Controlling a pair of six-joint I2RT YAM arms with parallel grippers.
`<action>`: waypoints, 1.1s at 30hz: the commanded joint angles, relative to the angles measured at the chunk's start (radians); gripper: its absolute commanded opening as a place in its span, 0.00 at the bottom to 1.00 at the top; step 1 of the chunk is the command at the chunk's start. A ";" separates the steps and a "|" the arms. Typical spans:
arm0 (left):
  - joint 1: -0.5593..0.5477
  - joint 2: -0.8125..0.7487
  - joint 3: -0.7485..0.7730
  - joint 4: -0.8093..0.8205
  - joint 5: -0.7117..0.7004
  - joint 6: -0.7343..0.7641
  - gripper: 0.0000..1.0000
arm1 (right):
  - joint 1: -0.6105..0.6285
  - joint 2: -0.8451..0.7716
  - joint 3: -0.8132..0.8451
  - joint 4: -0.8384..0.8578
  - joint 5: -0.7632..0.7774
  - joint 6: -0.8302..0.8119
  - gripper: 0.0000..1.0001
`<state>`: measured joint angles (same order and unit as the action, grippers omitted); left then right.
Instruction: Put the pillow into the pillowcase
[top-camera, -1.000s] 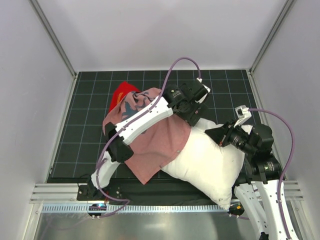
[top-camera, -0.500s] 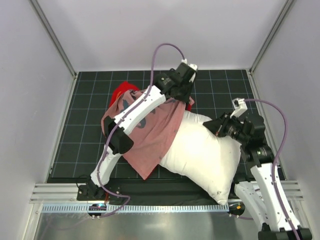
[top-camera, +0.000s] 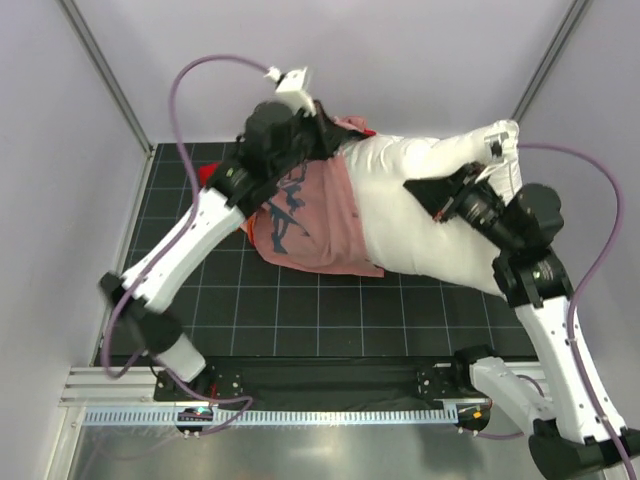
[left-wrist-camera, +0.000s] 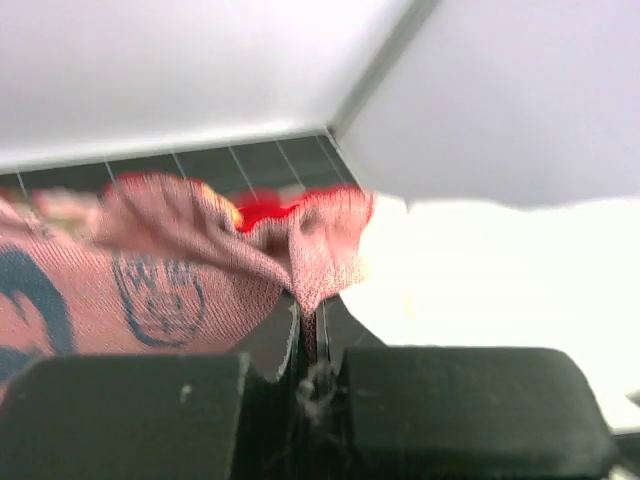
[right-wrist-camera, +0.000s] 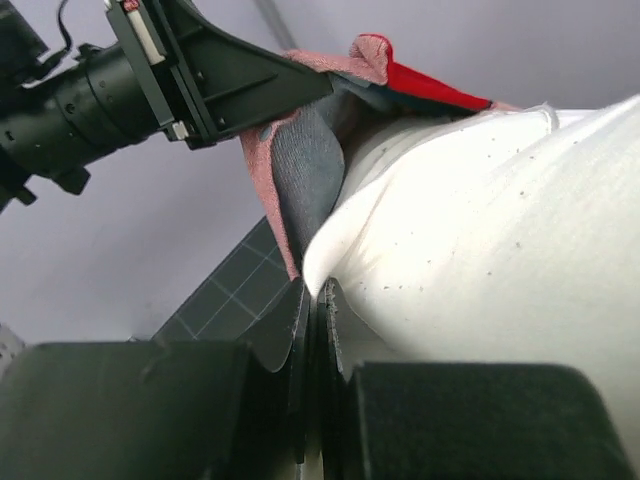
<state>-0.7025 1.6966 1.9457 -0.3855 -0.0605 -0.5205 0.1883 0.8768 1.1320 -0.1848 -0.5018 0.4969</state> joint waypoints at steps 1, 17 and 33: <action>-0.037 -0.283 -0.471 0.455 0.031 -0.044 0.00 | 0.152 -0.084 -0.183 0.108 -0.002 -0.038 0.04; -0.507 -0.594 -0.995 0.613 -0.300 -0.023 0.00 | 0.734 0.057 -0.629 0.476 0.318 0.003 0.04; -0.535 -0.816 -1.335 0.502 -0.512 -0.177 0.00 | 0.818 -0.085 -0.601 0.191 0.286 -0.041 0.08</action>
<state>-1.2243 0.9119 0.6300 0.1448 -0.5610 -0.6365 0.9852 0.8093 0.5148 0.1024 -0.1558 0.4461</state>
